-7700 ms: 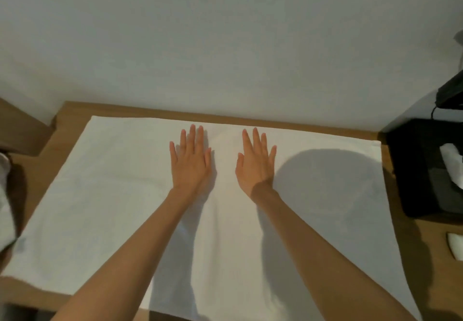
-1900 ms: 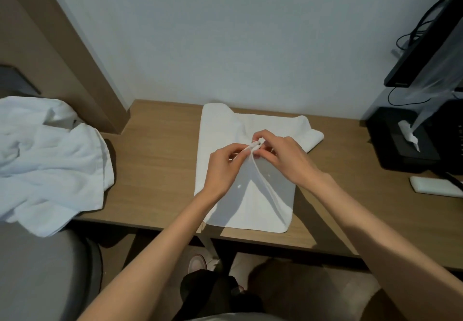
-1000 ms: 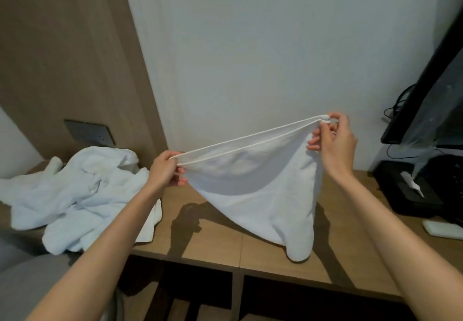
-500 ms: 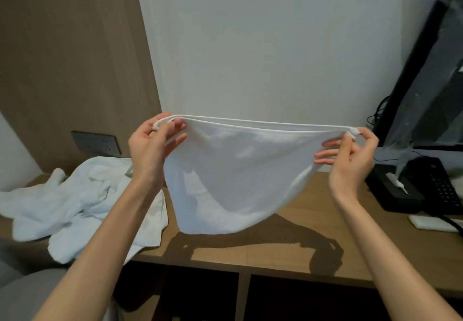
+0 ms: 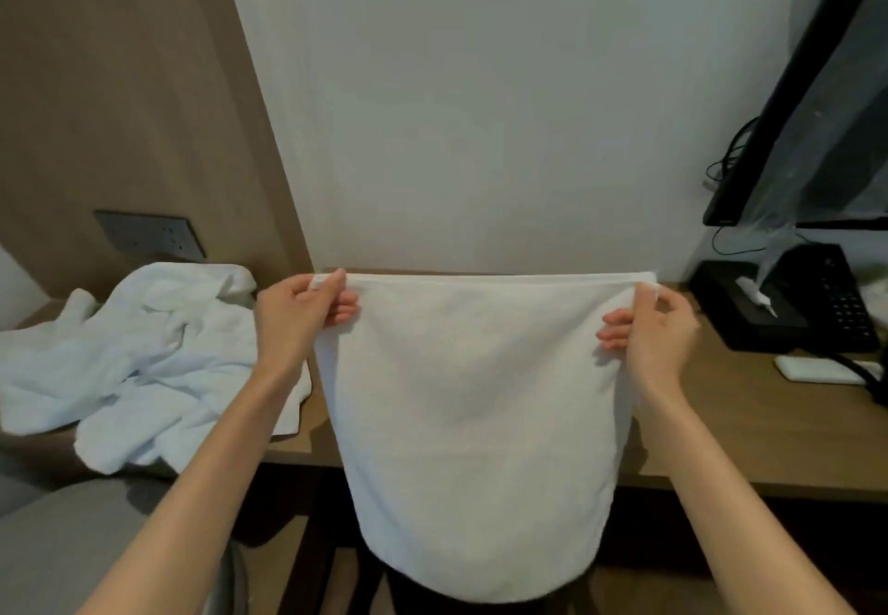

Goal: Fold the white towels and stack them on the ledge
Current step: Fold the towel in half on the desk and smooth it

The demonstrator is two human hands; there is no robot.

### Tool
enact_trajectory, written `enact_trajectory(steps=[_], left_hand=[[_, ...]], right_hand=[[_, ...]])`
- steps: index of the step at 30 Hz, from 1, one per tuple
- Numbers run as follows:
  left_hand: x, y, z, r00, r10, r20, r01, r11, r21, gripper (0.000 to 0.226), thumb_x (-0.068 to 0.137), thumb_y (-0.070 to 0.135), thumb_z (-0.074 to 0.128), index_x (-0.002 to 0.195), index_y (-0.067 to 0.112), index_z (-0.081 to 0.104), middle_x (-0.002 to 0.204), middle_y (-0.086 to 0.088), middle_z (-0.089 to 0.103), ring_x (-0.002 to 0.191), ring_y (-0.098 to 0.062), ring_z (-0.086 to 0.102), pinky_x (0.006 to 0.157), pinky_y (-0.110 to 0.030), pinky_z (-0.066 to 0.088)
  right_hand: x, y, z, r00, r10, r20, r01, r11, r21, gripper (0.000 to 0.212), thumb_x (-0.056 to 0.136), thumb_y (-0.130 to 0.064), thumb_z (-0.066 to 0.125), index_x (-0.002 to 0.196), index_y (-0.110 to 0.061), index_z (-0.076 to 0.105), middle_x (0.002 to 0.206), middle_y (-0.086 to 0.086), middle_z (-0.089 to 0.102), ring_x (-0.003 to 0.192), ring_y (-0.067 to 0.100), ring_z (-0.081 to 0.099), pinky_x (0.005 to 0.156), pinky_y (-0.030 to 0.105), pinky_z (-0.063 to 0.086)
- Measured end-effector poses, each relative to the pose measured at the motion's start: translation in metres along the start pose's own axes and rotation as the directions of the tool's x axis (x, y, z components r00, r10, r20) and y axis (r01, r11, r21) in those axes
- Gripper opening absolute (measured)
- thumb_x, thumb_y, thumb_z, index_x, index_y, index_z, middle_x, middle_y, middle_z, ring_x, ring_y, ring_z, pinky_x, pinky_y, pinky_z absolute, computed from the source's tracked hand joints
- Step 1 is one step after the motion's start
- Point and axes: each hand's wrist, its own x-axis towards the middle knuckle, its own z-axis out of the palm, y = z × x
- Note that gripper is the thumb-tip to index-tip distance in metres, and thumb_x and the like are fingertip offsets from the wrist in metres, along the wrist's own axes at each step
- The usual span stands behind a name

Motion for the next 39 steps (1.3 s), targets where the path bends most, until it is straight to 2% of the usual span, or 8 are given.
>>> enact_trajectory(steps=[6,18,21,24,29,32,34,39], left_hand=[[0.043,-0.087,0.048,0.920,-0.353,0.168,0.331,0.932,0.148,0.026,0.089,0.020,0.066,0.096,-0.005,0.070,0.082,-0.013,0.071,0.061,-0.010,0.065,0.058,-0.014,0.055],[0.127,-0.182,0.147,0.808,-0.589,0.017,0.578,0.798,0.173,0.026,0.091,0.012,0.063,0.066,0.004,0.060,0.040,0.012,0.058,0.039,0.006,0.055,0.044,-0.004,0.041],[0.145,-0.202,0.165,0.802,-0.597,-0.023,0.592,0.789,0.162,0.025,0.091,0.011,0.062,0.067,0.008,0.058,0.041,0.014,0.058,0.040,0.008,0.055,0.045,-0.004,0.042],[0.163,-0.218,0.180,0.809,-0.587,-0.035,0.581,0.788,0.204,0.024,0.093,0.011,0.060,0.069,0.008,0.059,0.074,-0.002,0.069,0.042,0.008,0.056,0.048,-0.003,0.043],[0.192,-0.233,0.198,0.846,-0.529,-0.060,0.518,0.791,0.324,0.027,0.093,0.012,0.058,0.066,0.012,0.059,0.091,-0.012,0.064,0.052,0.001,0.060,0.051,-0.004,0.043],[0.204,-0.229,0.204,0.878,-0.479,-0.013,0.423,0.763,0.489,0.013,0.089,0.011,0.061,0.100,0.005,0.063,0.100,-0.010,0.062,0.090,-0.019,0.059,0.074,-0.020,0.045],[0.205,-0.227,0.205,0.912,-0.386,0.139,0.250,0.791,0.559,0.039,0.088,0.008,0.061,0.126,0.007,0.050,0.105,-0.006,0.058,0.098,-0.020,0.055,0.089,-0.029,0.041],[0.206,-0.231,0.209,0.879,-0.281,0.385,-0.153,0.600,0.785,0.031,0.091,0.016,0.060,0.122,0.013,0.063,0.110,-0.016,0.053,0.105,-0.030,0.051,0.091,-0.029,0.037]], right_hand=[[0.053,0.089,0.003,0.902,0.419,0.104,-0.405,0.905,-0.127,0.033,0.101,-0.009,0.041,0.124,0.015,0.044,0.100,0.029,0.064,0.040,0.009,0.062,0.041,0.022,0.053],[0.164,0.200,0.047,0.826,0.563,0.033,-0.528,0.792,-0.305,0.012,0.098,-0.007,0.048,0.104,0.003,0.052,0.080,0.017,0.062,0.045,0.008,0.060,0.041,0.014,0.043],[0.188,0.213,0.059,0.814,0.580,0.008,-0.548,0.773,-0.321,0.012,0.096,-0.007,0.054,0.105,0.002,0.055,0.087,0.020,0.062,0.054,0.011,0.059,0.044,0.014,0.047],[0.211,0.223,0.071,0.823,0.565,-0.064,-0.550,0.762,-0.342,0.015,0.092,-0.008,0.060,0.103,0.002,0.061,0.086,0.015,0.066,0.059,0.011,0.061,0.048,0.012,0.050],[0.240,0.237,0.094,0.850,0.525,-0.036,-0.485,0.755,-0.441,0.018,0.093,-0.009,0.057,0.102,0.004,0.065,0.093,0.019,0.070,0.071,0.020,0.065,0.077,0.033,0.056],[0.256,0.241,0.103,0.880,0.475,0.007,-0.401,0.750,-0.526,0.014,0.092,-0.005,0.054,0.101,-0.001,0.063,0.096,0.019,0.070,0.081,0.026,0.066,0.090,0.042,0.053],[0.262,0.240,0.105,0.914,0.395,0.092,-0.233,0.696,-0.679,0.029,0.090,-0.008,0.054,0.119,-0.006,0.056,0.097,0.005,0.064,0.088,0.022,0.060,0.089,0.039,0.050],[0.257,0.235,0.115,0.812,0.278,0.512,0.310,0.538,-0.784,0.029,0.093,-0.019,0.049,0.119,-0.024,0.061,0.103,0.000,0.064,0.097,0.020,0.058,0.084,0.035,0.047]])
